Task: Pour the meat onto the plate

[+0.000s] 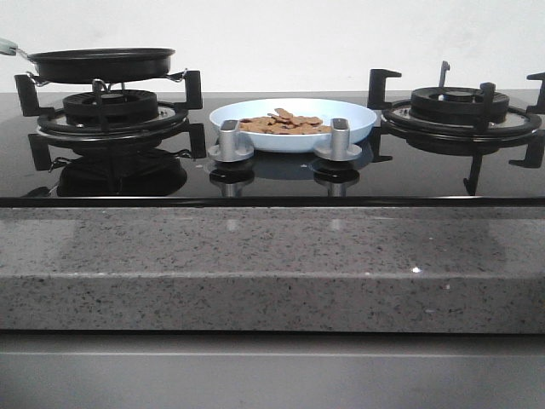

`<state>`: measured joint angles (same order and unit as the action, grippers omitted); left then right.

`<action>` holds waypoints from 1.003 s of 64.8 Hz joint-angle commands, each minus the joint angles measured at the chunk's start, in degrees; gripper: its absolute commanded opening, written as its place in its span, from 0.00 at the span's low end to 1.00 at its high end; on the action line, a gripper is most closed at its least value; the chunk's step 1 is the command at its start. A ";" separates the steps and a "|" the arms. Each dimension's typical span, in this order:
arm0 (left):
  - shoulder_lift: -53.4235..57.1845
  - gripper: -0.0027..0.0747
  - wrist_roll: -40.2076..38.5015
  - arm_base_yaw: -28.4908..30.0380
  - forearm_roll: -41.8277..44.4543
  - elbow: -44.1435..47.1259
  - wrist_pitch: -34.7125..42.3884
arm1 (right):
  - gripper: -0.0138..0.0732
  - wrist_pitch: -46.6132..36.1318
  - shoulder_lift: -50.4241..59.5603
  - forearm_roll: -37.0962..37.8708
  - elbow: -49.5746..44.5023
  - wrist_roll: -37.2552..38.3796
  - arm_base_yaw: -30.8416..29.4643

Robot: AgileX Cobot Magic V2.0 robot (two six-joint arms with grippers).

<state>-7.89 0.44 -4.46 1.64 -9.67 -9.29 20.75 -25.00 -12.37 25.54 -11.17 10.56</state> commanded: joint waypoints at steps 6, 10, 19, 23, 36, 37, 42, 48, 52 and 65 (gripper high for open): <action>6.75 0.01 1.37 -0.51 -0.98 3.67 4.13 | 0.09 -4.42 -0.13 0.26 1.48 -0.55 -0.12; 9.12 0.01 1.37 -0.51 -0.98 5.89 4.13 | 0.09 -4.42 -0.13 0.26 1.48 -0.55 -0.12; 9.17 0.01 1.37 0.19 -1.02 10.31 5.24 | 0.09 -4.23 -0.13 0.27 1.48 -0.55 -0.12; 9.17 0.01 1.37 0.82 -1.02 10.17 2.85 | 0.09 -4.23 -0.13 0.27 1.48 -0.55 -0.12; 9.17 0.01 1.37 2.89 -1.64 10.17 3.19 | 0.09 -4.15 -0.13 0.27 1.48 -0.55 -0.12; 9.17 0.01 1.37 2.89 -1.64 10.17 3.19 | 0.09 -4.15 -0.13 0.27 1.48 -0.55 -0.12; 9.17 0.01 1.37 2.89 -1.64 10.17 3.19 | 0.09 -4.09 -0.13 0.27 1.48 -0.55 -0.12; 9.17 0.01 1.37 2.89 -1.64 10.17 3.09 | 0.09 -4.03 -0.13 0.27 1.48 -0.55 -0.12; 9.17 0.01 1.37 2.89 -1.64 10.17 3.09 | 0.09 -4.03 -0.13 0.27 1.48 -0.55 -0.12; 9.17 0.01 1.37 2.89 -1.64 10.17 3.09 | 0.09 -4.03 -0.13 0.27 1.48 -0.55 -0.12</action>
<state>0.19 1.82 -1.53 0.55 0.14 -10.56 20.96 -24.91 -12.37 25.54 -11.20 10.56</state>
